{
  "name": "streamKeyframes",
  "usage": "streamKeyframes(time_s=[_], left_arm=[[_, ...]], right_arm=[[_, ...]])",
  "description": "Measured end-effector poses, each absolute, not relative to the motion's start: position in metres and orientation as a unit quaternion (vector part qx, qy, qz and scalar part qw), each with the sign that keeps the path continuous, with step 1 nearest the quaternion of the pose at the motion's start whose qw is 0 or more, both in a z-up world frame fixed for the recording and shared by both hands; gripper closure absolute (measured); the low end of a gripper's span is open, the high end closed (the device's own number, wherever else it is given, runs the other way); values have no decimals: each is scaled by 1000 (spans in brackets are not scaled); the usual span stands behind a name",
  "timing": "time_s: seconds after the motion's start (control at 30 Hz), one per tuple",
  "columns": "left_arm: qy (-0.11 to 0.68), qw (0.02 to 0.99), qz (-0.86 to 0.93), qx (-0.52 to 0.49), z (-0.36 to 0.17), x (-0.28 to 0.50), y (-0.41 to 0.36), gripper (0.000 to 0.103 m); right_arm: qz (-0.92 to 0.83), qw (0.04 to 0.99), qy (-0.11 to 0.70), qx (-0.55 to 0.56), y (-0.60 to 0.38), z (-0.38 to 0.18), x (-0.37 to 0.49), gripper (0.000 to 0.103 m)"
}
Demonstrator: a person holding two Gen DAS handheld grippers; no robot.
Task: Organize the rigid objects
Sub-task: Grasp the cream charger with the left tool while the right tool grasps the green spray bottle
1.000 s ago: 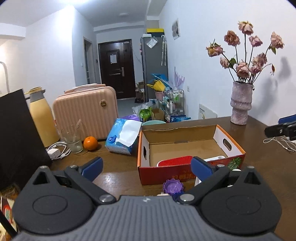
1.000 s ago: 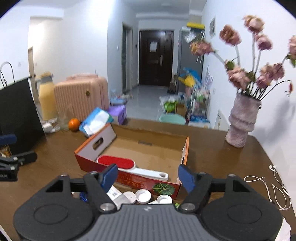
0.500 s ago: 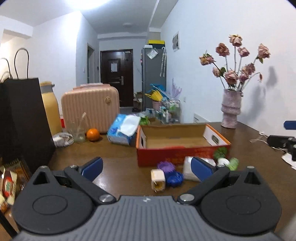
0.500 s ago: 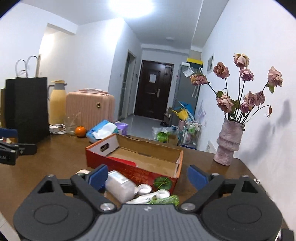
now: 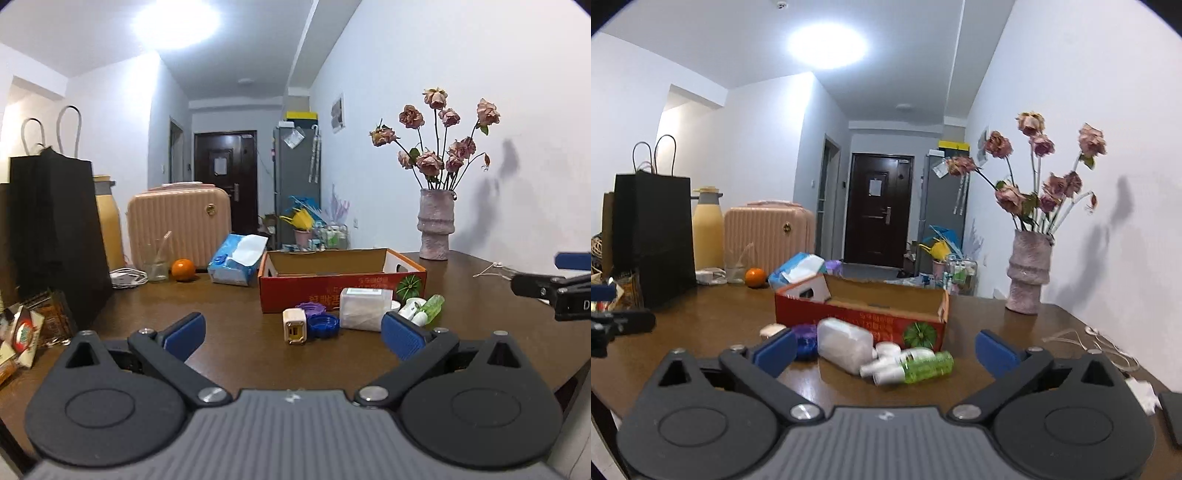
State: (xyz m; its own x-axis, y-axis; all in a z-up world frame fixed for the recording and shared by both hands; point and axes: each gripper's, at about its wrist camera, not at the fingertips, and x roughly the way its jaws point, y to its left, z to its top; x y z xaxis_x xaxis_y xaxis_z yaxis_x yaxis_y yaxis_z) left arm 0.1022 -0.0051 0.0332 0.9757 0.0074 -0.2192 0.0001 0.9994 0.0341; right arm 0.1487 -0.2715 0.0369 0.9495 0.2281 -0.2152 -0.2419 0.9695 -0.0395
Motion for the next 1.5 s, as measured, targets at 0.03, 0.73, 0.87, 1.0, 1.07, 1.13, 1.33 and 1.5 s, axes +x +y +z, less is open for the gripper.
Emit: streamKeyframes(time_s=[0.03, 0.73, 0.87, 1.0, 1.07, 1.13, 1.33, 1.5], left_arm=[[110, 994, 1, 13, 29, 97, -7, 0], [202, 977, -40, 53, -19, 192, -30, 0], [203, 977, -27, 60, -18, 232, -23, 0], [206, 978, -18, 41, -17, 282, -11, 0], [213, 977, -7, 25, -18, 307, -4, 4], [231, 973, 0, 2, -19, 330, 3, 16], [260, 965, -9, -33, -27, 368, 13, 37], [294, 955, -4, -47, -42, 383, 18, 59]], right_arm=[[113, 988, 106, -20, -275, 30, 142, 0], [87, 973, 211, 31, -287, -35, 205, 9], [67, 965, 246, 55, -294, -32, 249, 28], [73, 951, 271, 128, -307, -30, 301, 37], [74, 942, 283, 163, -312, -33, 329, 43], [65, 938, 292, 177, -312, -38, 353, 46], [55, 931, 315, 177, -301, -50, 403, 52], [62, 932, 320, 159, -291, -57, 416, 52]])
